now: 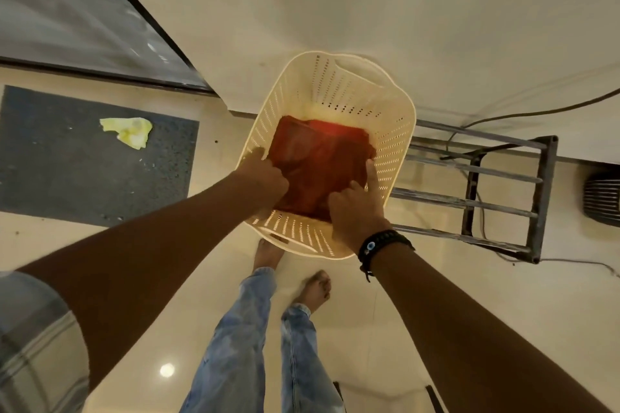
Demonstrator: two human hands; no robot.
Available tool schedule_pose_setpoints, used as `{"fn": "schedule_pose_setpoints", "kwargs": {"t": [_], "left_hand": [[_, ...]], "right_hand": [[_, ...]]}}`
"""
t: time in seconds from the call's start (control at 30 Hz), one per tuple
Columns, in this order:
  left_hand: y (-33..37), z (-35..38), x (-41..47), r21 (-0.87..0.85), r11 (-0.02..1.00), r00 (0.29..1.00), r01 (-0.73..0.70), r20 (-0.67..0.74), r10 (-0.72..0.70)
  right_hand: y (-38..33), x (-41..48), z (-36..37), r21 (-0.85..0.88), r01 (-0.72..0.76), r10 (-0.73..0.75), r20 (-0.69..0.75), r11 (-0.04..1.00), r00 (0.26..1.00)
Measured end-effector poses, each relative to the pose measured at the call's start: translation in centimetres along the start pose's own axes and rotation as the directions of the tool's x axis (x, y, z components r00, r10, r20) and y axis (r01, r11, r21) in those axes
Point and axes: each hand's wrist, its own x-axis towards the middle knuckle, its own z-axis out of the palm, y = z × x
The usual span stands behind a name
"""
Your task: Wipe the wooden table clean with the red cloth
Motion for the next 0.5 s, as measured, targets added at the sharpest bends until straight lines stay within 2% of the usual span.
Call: {"fn": "schedule_pose_setpoints", "kwargs": {"t": [0.07,0.17,0.23,0.33,0.5], "left_hand": [[0.0,0.4,0.6,-0.016,1.0,0.997,0.019,-0.075,-0.02],[0.4,1.2,1.8,0.004,0.995,0.978,0.096,-0.184,-0.094],[0.8,1.6,2.5,0.01,0.991,0.976,0.137,-0.171,-0.133],[1.1,2.1,3.4,0.008,0.984,0.974,0.177,-0.145,-0.174],[1.5,2.2,3.2,-0.124,0.975,0.962,0.184,-0.18,-0.204]], "right_hand": [[0.1,0.9,0.5,0.044,-0.026,0.027,-0.008,0.999,1.0],[0.3,2.2,1.0,-0.062,-0.072,0.072,-0.006,0.995,0.997],[0.5,2.9,1.6,-0.161,-0.092,0.099,0.034,0.983,0.995],[0.1,3.7,2.2,-0.218,-0.105,0.119,0.052,0.97,0.992],[-0.1,3.4,1.8,-0.144,-0.111,0.114,0.017,0.983,0.993]]}}
